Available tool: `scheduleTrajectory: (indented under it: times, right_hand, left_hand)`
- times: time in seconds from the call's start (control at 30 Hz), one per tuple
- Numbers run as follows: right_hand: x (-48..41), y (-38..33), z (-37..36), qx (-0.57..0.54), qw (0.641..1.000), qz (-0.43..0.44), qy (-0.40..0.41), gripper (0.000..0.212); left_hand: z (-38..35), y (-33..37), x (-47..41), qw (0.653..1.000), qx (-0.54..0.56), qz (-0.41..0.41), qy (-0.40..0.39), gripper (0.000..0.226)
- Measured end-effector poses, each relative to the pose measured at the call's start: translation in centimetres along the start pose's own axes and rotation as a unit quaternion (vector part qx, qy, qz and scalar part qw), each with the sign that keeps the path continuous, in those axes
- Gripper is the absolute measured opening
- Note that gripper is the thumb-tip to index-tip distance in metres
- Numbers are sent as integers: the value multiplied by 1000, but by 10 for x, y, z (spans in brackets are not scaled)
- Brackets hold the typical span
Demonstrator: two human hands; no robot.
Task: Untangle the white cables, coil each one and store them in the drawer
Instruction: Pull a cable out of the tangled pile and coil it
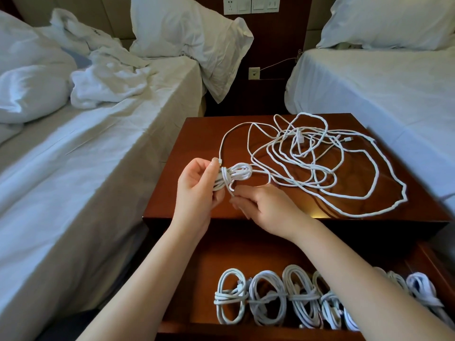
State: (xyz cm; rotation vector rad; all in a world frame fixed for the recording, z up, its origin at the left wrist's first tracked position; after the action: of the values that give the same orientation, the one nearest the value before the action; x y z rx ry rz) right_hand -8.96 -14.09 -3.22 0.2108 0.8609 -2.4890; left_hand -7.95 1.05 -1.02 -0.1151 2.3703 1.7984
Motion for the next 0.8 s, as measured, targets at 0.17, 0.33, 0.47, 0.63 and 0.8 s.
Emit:
scheduleTrajectory:
  times: [0.17, 0.33, 0.47, 0.63, 0.8]
  right_hand:
    - [-1, 6, 13, -53, 998, -27, 4, 23]
    - [0, 14, 18, -101, 994, -44, 4, 18]
    - [0, 16, 20, -30, 999, -16, 42, 15]
    - [0, 20, 20, 35, 996, -22, 83, 14]
    - [0, 18, 23, 58, 994, -14, 93, 15]
  left_hand:
    - [1, 5, 4, 994, 23, 4, -110, 24]
    - [-1, -1, 6, 981, 5, 19, -195, 23]
    - [-1, -3, 8, 966, -43, 56, -248, 22]
    - [0, -1, 8, 957, -160, 86, -225, 22]
    - [1, -14, 2, 933, -323, 58, -145, 19]
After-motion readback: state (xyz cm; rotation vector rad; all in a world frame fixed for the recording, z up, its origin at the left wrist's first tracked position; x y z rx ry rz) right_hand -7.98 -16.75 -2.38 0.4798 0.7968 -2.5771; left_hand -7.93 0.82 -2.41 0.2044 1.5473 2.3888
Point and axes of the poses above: each hand's wrist, its own x-axis away from the middle knuckle, its own z-axis out of the back of the hand, y = z × x, the point moved 1 cm from there along -x, towards the middle knuckle
